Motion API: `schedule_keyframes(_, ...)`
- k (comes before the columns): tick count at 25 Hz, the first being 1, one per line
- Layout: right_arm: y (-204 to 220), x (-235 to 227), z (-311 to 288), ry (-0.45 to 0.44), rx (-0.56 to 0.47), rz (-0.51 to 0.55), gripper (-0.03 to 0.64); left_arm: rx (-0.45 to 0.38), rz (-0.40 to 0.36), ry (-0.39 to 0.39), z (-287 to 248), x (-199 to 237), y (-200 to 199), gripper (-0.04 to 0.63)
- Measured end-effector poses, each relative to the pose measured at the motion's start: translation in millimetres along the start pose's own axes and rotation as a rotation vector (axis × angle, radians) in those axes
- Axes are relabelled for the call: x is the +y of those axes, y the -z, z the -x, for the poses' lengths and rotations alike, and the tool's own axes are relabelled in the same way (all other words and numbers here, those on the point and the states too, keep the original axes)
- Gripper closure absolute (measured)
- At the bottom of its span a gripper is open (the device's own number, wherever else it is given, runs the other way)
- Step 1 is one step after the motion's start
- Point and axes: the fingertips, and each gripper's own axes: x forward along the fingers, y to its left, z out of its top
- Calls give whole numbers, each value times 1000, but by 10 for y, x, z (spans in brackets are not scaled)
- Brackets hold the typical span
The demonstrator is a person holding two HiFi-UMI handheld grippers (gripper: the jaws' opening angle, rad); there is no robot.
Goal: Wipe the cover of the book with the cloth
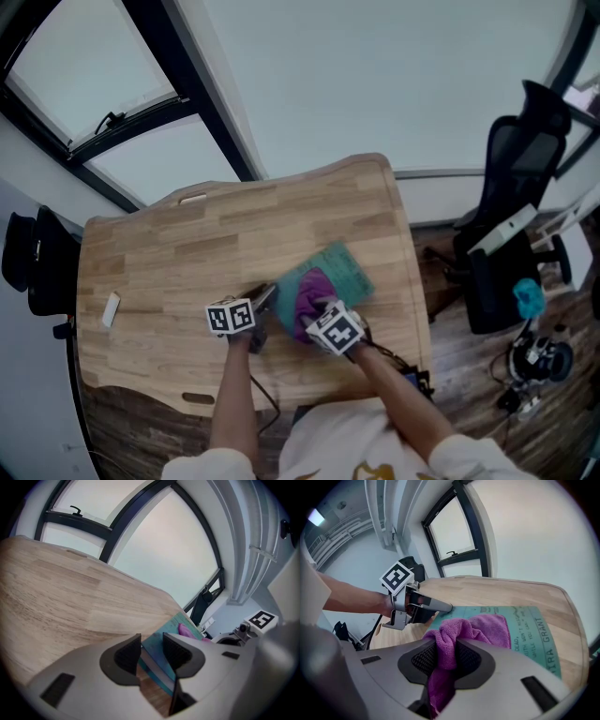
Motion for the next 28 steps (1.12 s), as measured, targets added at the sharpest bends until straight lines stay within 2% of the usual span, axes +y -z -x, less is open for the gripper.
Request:
schedule_keyframes(5,14,-66,42,16,-6,-9,540,7,12,-32,-8,124,75,448)
schedule_keyframes(10,8,-87,58,15,-18,-17,540,-3,4,-5,1,2,6,448)
schedule_keyframes(18,42,-133,57,14,-7,-28,540,-11,-1,-19,14,10,17,448)
schedule_keyframes(28,40,-340,156,54,-25,-64,540,-12,-1,-9,6,5,-5,448)
